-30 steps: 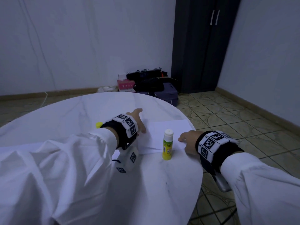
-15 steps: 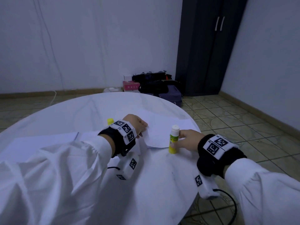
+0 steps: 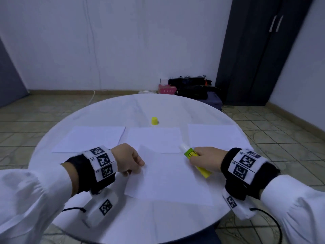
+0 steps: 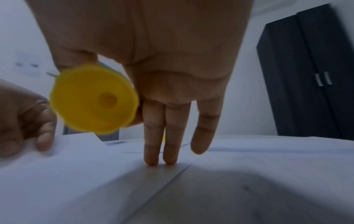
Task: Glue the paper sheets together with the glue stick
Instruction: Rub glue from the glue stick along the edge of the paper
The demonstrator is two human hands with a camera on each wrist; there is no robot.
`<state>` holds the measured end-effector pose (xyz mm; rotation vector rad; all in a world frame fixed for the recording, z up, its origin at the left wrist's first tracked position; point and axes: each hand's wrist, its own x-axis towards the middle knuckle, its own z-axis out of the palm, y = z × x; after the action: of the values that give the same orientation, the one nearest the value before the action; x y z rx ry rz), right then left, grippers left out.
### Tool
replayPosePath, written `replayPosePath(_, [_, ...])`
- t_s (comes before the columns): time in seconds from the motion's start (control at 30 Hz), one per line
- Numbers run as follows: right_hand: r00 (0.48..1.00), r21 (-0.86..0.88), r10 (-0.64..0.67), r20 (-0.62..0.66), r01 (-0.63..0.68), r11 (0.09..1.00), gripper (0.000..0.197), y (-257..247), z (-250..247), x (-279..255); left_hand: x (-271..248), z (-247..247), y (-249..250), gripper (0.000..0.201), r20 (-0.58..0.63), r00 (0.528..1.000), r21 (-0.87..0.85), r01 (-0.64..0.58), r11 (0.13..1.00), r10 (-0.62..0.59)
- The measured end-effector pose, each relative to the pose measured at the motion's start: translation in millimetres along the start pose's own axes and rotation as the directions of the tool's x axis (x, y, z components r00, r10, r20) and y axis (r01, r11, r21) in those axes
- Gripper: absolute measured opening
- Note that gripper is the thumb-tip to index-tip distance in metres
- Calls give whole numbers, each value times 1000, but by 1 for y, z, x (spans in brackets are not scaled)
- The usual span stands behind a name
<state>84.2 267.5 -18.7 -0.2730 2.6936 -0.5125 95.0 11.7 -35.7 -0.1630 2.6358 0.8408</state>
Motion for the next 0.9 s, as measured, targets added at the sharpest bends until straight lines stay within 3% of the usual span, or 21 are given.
replayPosePath(0.13, [999, -107, -30, -18, 28, 994, 25, -21, 14, -2, -23, -2, -25, 37, 114, 993, 289, -61, 955, 29])
replayPosePath(0.23, [999, -138, -39, -38, 33, 990, 18, -29, 13, -2, -36, -1, -35, 55, 128, 989, 493, -126, 861, 71])
replayPosePath(0.3, [996, -95, -49, -72, 42, 995, 15, -34, 11, 1, -41, 1, -40, 59, 138, 980, 604, -196, 773, 140])
replayPosePath(0.4, [987, 111, -68, -144, 85, 990, 27, -49, 8, 5, -47, 3, -40, 58, 185, 963, 696, -269, 665, 196])
replayPosePath(0.5, [989, 307, -46, -144, 88, 948, 30, -68, 6, 11, -52, 4, -37, 56, 203, 960, 741, -281, 610, 196])
replayPosePath(0.67, [983, 433, -69, -169, 137, 891, 20, -102, 14, 28, -54, 5, -43, 61, 230, 949, 736, -314, 599, 216])
replayPosePath(0.8, [954, 396, -137, -268, 239, 887, 19, -126, 20, 41, -50, 2, -49, 59, 222, 943, 707, -331, 625, 249])
replayPosePath(0.9, [921, 267, -203, -333, 298, 916, 23, -138, 28, 51, -46, 3, -50, 61, 222, 938, 693, -344, 634, 266])
